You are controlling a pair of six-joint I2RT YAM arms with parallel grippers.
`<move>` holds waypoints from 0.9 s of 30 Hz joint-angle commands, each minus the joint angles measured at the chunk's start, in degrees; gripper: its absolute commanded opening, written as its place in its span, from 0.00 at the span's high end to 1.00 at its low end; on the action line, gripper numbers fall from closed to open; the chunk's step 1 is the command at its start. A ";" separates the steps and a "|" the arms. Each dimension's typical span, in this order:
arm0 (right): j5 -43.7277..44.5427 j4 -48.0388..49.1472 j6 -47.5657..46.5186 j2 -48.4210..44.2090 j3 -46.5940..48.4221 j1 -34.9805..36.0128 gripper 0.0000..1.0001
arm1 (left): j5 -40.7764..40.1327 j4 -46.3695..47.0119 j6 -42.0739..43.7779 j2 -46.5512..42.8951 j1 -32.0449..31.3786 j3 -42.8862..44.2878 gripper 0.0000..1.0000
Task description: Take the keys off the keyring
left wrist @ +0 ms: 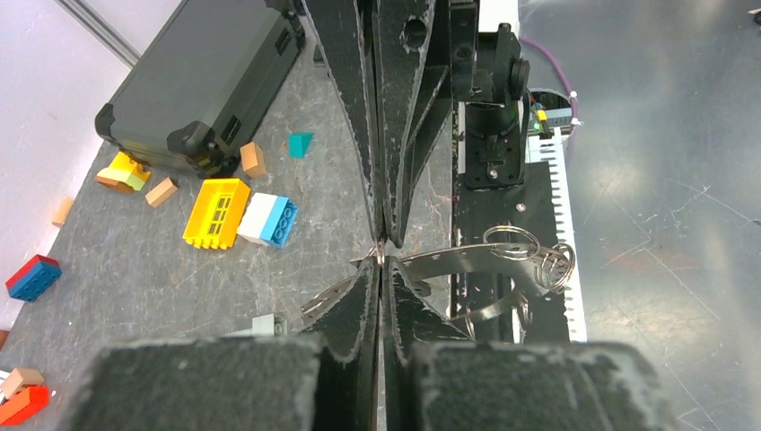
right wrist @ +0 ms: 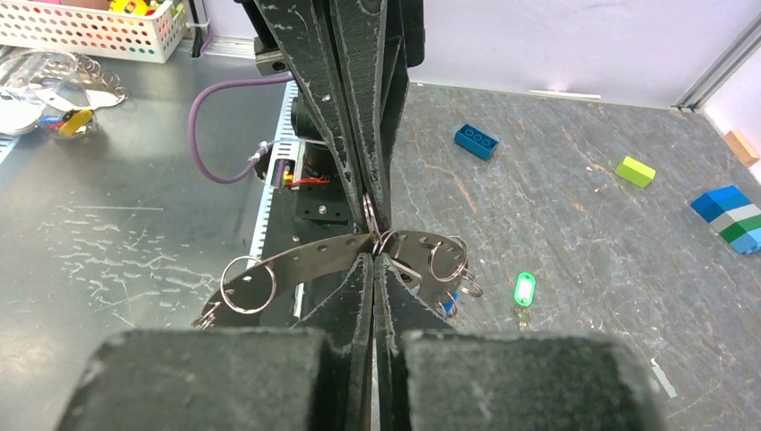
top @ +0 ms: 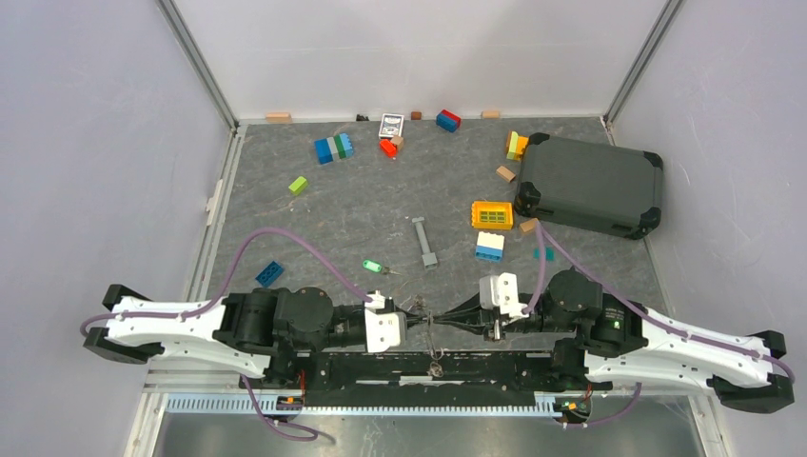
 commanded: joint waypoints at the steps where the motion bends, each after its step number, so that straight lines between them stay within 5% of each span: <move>1: 0.32 2.59 0.51 1.13 -0.74 0.01 1.00 | 0.28 8.26 -1.67 -1.16 -0.11 -0.76 0.98; 17: 1.02 2.21 -0.29 0.16 -0.62 0.08 1.00 | 0.56 9.64 -1.96 -1.92 -0.08 -1.91 0.98; 23: 1.03 1.91 -1.03 -2.70 -0.36 0.00 0.76 | 0.09 9.64 -1.96 -2.53 -0.13 -2.00 0.98; 27: -0.63 3.57 -1.11 -3.83 -0.66 0.01 0.73 | 0.02 9.66 -1.97 -2.58 -0.07 -2.09 0.98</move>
